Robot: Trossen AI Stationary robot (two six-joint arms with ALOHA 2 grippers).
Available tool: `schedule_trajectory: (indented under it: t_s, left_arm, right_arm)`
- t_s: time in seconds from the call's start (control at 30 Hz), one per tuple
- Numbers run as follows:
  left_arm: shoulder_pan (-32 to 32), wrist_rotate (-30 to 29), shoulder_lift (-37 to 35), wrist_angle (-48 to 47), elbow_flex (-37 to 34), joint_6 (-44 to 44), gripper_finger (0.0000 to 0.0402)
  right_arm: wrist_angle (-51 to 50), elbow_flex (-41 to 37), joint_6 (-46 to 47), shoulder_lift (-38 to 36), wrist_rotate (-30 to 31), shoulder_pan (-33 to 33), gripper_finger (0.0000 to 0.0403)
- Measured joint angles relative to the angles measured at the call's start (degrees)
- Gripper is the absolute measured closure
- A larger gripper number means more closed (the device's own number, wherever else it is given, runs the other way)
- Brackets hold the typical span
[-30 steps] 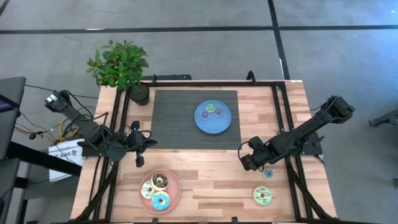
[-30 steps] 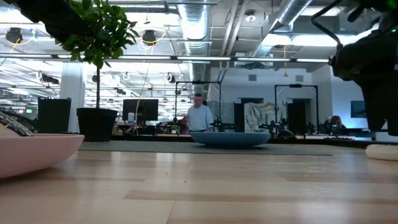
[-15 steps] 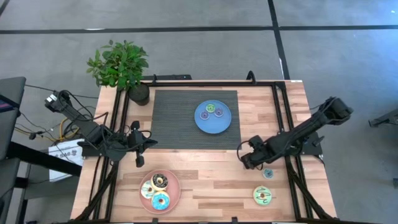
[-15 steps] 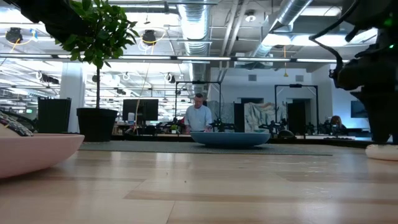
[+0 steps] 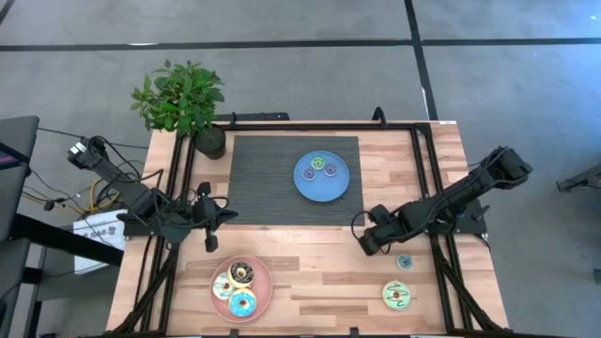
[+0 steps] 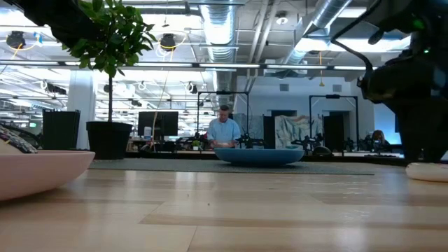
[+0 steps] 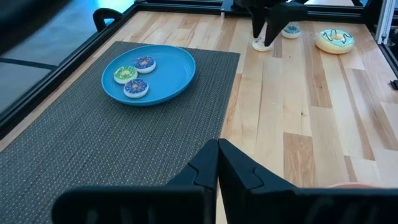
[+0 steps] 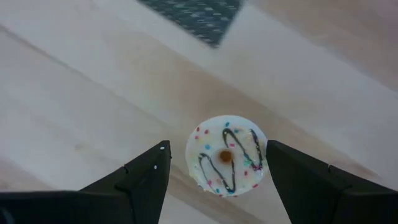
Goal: Pick & Place donuts
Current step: Put the small white donut on the blue plate
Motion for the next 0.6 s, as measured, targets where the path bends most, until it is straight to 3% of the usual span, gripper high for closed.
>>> schedule_trajectory:
  t_s: [0.23,0.6]
  left_arm:
    - [0.00,0.01,-0.01,-0.01,0.00,0.04,0.0400]
    - [0.00,-0.01,0.01,0.02,-0.01,0.06,0.0400]
  right_arm:
    - [6.66,0.04,-6.61,0.02,-0.22,0.45,0.0147]
    - [7.32,0.04,-6.97,0.00,-2.14,-0.04,0.0147]
